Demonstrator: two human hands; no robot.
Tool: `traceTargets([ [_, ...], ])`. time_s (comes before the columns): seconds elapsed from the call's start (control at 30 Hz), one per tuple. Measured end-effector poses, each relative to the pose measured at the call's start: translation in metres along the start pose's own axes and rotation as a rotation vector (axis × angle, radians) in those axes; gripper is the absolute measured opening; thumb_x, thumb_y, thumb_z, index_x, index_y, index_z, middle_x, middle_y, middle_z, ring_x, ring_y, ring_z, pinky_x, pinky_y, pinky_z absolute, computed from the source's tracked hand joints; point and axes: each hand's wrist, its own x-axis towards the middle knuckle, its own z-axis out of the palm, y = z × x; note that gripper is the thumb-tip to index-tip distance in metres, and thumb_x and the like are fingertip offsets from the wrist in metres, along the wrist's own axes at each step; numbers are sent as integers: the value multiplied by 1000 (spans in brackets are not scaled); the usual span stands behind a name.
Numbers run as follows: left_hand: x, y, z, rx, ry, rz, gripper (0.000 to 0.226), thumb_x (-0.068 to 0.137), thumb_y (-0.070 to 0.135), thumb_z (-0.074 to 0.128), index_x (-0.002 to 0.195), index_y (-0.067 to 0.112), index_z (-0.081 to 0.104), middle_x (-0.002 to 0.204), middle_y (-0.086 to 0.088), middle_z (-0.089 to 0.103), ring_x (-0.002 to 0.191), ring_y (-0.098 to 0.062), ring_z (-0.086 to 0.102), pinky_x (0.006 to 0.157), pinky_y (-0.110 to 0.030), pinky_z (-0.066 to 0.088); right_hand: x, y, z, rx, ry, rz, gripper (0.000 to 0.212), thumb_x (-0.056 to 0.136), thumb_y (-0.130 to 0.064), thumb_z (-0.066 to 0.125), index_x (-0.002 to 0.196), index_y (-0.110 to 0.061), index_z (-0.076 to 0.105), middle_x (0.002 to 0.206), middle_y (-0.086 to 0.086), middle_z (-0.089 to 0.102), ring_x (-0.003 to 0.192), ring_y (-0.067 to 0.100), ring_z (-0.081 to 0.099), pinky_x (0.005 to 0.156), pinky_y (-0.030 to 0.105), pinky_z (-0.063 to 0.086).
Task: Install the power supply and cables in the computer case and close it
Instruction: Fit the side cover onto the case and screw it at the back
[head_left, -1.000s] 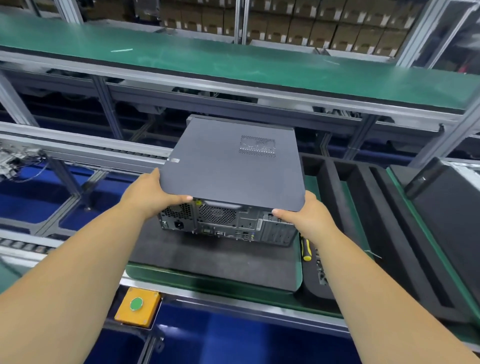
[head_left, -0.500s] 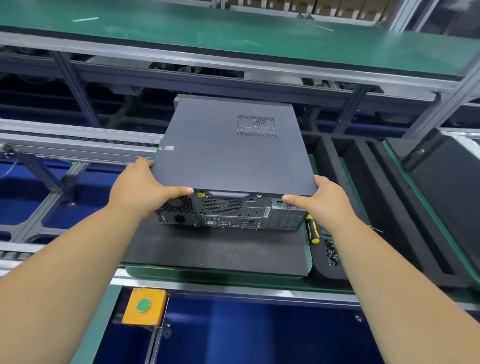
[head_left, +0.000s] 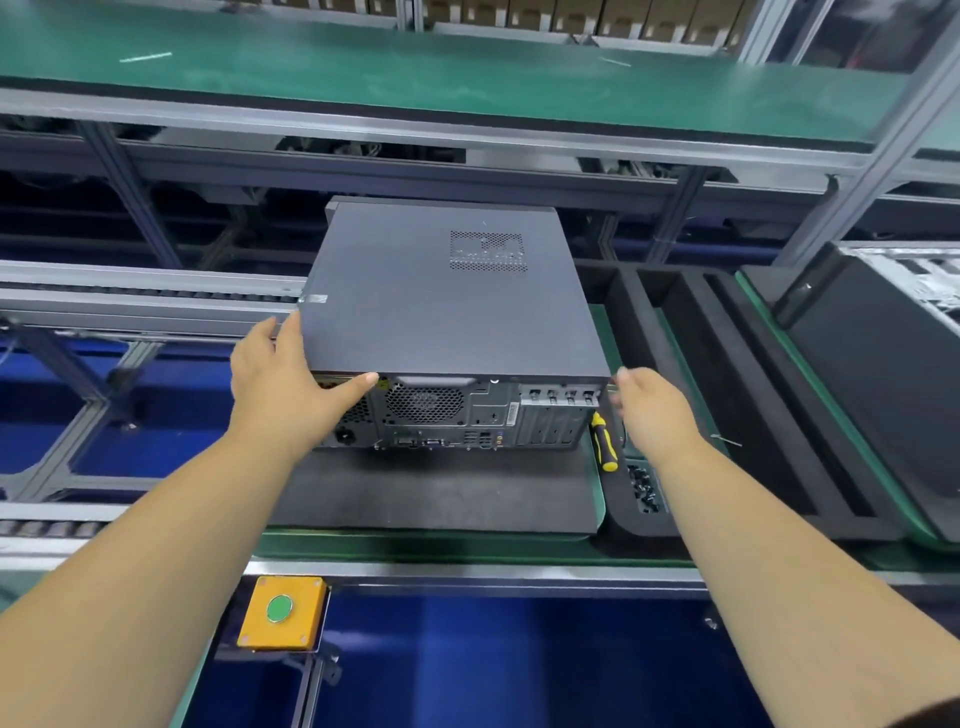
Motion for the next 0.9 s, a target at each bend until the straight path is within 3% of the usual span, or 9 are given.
traceTargets([
  [0.1,-14,14,4,-6,46,145,95,76,60,68,151,21,26,154,-7,23,143,-27,14,118,-44,16,-2,25,9,-250,-12,8,24,94,-32,54,114,-21,59,91,-2,58,66,11,56,55,24,40],
  [0.2,-23,33,7,-41,16,237,87,80,53,69,150,21,30,155,-3,24,144,-24,14,119,-42,15,-4,38,20,-341,-72,28,33,87,-36,67,108,-14,54,97,5,61,79,24,60,59,30,40],
  [0.4,-35,73,18,-104,-21,325,73,83,41,71,146,23,39,151,0,32,141,-21,20,118,-42,19,-1,56,30,-346,-100,14,45,80,-39,77,100,-15,46,89,1,54,78,23,54,54,30,32],
  [0.53,-42,96,27,-128,-49,367,67,84,39,70,144,25,42,149,3,33,141,-19,21,117,-43,21,0,67,28,-285,-109,-3,25,86,-24,67,99,-16,47,91,5,60,68,18,51,51,29,33],
  [0.63,-48,111,33,-131,-45,399,64,85,37,69,143,26,44,148,5,35,140,-18,23,116,-44,23,3,70,11,-117,-45,15,13,89,-26,59,97,-18,51,80,-1,59,67,17,55,52,28,38],
  [0.8,-60,139,44,-149,-54,468,58,87,35,67,141,25,46,145,7,39,138,-16,26,115,-42,25,11,74,-47,52,139,-21,11,89,-24,52,90,-18,62,71,2,61,58,17,50,49,29,34],
  [0.9,-67,159,54,-185,-83,490,55,89,35,65,140,28,47,143,9,41,137,-13,28,115,-38,26,9,85,-78,106,184,-83,18,96,-34,51,86,-22,59,67,-3,53,59,16,48,51,29,31],
])
